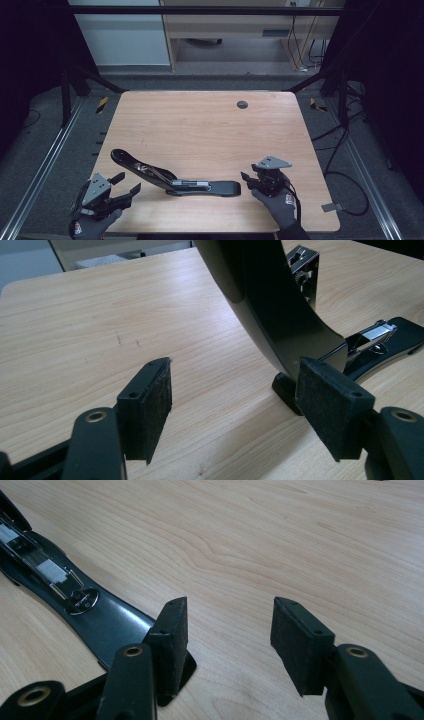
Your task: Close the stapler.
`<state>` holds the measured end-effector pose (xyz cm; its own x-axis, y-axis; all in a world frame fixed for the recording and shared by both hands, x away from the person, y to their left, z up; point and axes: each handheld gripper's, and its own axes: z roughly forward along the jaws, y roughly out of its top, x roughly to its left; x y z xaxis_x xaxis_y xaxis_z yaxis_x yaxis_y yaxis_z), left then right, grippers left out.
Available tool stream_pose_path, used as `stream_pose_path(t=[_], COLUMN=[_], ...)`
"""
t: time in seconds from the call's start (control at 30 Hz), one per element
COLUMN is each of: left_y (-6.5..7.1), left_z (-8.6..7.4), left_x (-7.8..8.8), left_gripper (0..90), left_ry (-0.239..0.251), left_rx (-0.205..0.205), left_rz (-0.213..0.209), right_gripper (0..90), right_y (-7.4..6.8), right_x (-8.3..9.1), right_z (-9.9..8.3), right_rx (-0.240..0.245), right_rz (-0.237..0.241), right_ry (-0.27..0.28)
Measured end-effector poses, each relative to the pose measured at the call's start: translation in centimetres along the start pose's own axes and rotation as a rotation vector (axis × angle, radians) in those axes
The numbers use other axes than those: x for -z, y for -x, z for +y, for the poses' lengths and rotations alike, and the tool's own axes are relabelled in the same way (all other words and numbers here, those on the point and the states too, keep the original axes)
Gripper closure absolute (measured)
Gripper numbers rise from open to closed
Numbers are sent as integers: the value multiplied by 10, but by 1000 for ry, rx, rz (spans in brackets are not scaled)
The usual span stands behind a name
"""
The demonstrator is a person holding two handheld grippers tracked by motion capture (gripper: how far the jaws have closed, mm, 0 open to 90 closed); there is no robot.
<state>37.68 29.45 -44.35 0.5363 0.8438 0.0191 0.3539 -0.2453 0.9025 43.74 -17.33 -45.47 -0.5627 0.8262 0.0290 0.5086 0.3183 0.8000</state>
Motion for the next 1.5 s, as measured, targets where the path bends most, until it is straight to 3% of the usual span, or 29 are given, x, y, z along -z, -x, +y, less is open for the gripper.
stream_pose_path(t=[0.27, 0.73, 0.93, 1.33, 1.5], left_y=[2, 5, 5, -3, -6], left_z=[4, 18, 27, 43, 48], left_x=[3, 7, 7, 9, 10], left_gripper=[302, 297, 295, 306, 348], left_ry=[18, 58, 72, 115, 123], left_rx=[6, 21, 12, 16, 21], left_rz=[-9, 2, 16, 30, 20], right_gripper=[502, 602, 669, 893, 900], right_y=[-4, -13, -20, -35, -38], right_x=[6, 6, 5, 1, 2], right_z=[-10, -21, -19, -18, -19], right_rx=[2, 11, 27, 67, 57], right_rz=[-7, 36, 55, 93, 93], right_ry=[-4, -29, -28, -46, -54])
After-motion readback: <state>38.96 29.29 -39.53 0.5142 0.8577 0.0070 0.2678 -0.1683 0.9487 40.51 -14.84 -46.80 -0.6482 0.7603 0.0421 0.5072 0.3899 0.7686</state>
